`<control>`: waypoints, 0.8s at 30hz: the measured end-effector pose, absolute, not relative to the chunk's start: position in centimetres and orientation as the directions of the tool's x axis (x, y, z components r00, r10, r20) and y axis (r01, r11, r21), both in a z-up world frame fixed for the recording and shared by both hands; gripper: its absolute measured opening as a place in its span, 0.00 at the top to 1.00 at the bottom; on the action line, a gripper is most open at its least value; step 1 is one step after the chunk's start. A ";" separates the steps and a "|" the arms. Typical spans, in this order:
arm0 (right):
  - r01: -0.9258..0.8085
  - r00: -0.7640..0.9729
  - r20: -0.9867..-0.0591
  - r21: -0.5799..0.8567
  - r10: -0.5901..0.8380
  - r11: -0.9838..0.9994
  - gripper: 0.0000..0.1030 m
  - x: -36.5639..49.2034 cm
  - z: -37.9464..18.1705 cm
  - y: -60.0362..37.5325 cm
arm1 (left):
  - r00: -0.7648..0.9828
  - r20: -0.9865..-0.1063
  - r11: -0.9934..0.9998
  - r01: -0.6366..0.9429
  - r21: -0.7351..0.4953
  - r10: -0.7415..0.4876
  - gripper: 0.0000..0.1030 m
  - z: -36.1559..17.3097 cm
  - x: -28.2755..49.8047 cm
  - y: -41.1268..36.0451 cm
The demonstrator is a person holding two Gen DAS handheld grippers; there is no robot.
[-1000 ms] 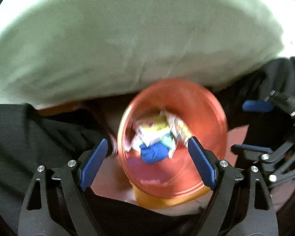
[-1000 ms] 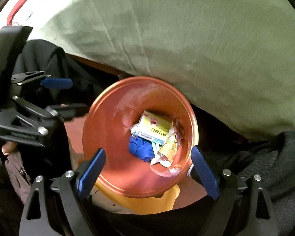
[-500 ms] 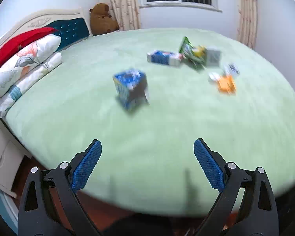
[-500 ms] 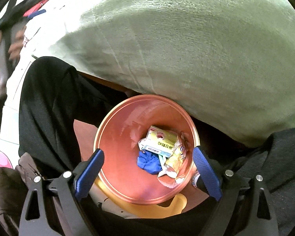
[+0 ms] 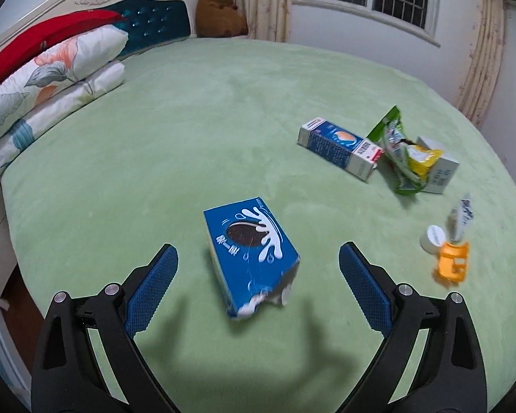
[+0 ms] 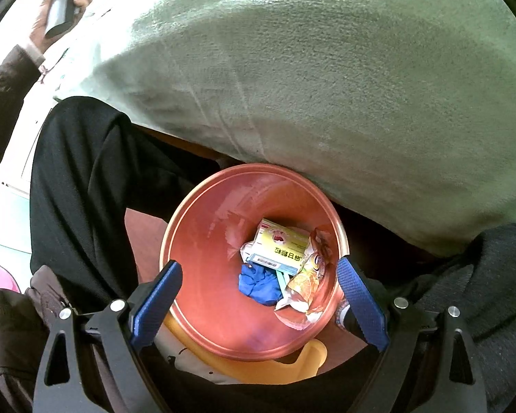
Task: Collect trash
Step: 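Grasp the blue Oreo box with the left tool and lift it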
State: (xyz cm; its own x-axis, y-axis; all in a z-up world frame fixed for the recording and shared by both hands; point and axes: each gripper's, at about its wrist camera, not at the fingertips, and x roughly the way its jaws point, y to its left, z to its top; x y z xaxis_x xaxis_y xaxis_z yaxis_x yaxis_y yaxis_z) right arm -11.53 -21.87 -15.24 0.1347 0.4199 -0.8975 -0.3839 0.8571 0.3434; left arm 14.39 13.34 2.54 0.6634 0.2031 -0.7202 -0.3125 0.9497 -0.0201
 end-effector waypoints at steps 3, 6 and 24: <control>-0.385 0.136 -0.894 0.349 0.427 0.854 0.13 -11.6 -15.2 -21.9 | 0.629 -0.747 0.939 -0.344 -0.019 0.215 0.10 1.2 16.0 13.8; -0.384 0.138 -0.890 0.355 0.434 0.852 0.13 -11.6 -15.2 -21.9 | 0.594 -0.775 0.924 -0.381 -0.033 0.217 0.10 -0.2 17.2 14.6; -0.543 0.315 -0.782 0.316 0.538 0.778 0.12 -10.8 -4.1 -21.2 | 0.700 -0.686 0.947 -0.317 -0.046 0.201 0.52 -0.1 14.8 11.8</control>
